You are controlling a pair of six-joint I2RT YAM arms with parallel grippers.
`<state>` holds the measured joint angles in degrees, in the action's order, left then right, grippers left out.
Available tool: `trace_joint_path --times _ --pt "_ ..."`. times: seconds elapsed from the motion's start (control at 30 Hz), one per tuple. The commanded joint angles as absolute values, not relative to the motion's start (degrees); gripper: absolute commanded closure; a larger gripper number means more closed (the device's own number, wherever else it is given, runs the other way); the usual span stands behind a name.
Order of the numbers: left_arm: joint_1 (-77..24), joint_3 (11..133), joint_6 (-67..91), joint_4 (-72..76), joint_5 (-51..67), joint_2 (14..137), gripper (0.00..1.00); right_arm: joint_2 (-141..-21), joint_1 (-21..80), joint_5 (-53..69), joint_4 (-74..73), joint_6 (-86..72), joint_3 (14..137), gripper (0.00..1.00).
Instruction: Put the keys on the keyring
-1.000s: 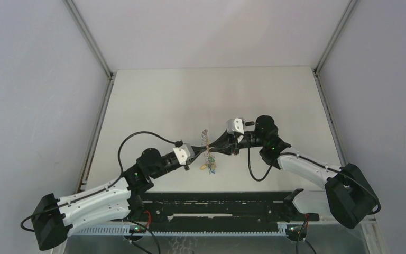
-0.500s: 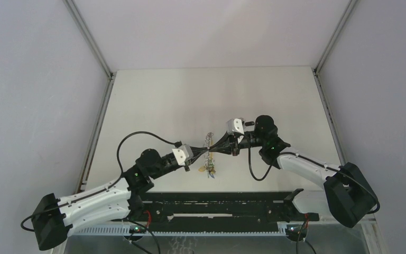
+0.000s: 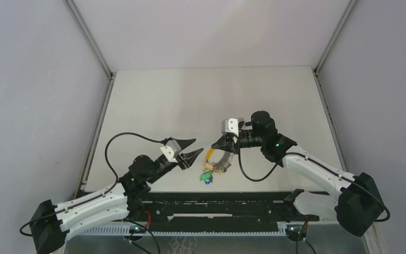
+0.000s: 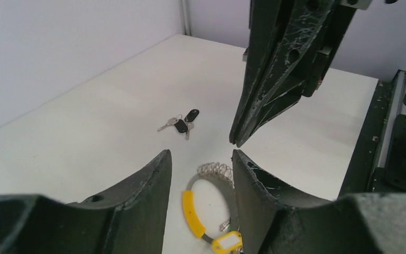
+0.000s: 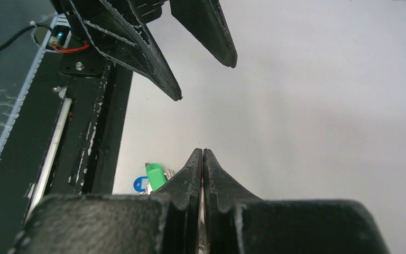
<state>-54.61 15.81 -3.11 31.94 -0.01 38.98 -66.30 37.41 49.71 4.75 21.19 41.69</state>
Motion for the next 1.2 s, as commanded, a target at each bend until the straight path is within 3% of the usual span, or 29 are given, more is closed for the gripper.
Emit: trace_joint_path --times 0.0,0.17,0.3,0.5,0.7,1.17 --pt "-54.3 14.0 0.9 34.6 -4.3 40.6 0.48 -65.9 37.7 44.7 -1.0 24.9 43.8 1.0" --pt "-53.6 15.3 4.1 32.8 -1.7 46.1 0.42 -66.9 37.6 34.0 -1.4 14.8 43.5 0.99" --pt "-53.5 18.7 6.8 31.6 1.1 52.5 0.4 -65.4 37.5 24.8 -5.7 5.3 41.2 0.89" --pt "-49.9 24.9 13.3 28.5 8.5 64.8 0.41 -62.9 37.7 18.2 -7.4 -6.4 33.7 0.76" --pt "-49.0 28.9 15.5 27.6 14.3 73.5 0.38 -63.8 37.7 15.5 -5.7 -17.2 29.6 0.74" --pt "-47.6 34.6 15.1 20.1 15.7 85.0 0.52 -71.9 41.3 6.8 -2.2 -18.9 29.2 0.7"
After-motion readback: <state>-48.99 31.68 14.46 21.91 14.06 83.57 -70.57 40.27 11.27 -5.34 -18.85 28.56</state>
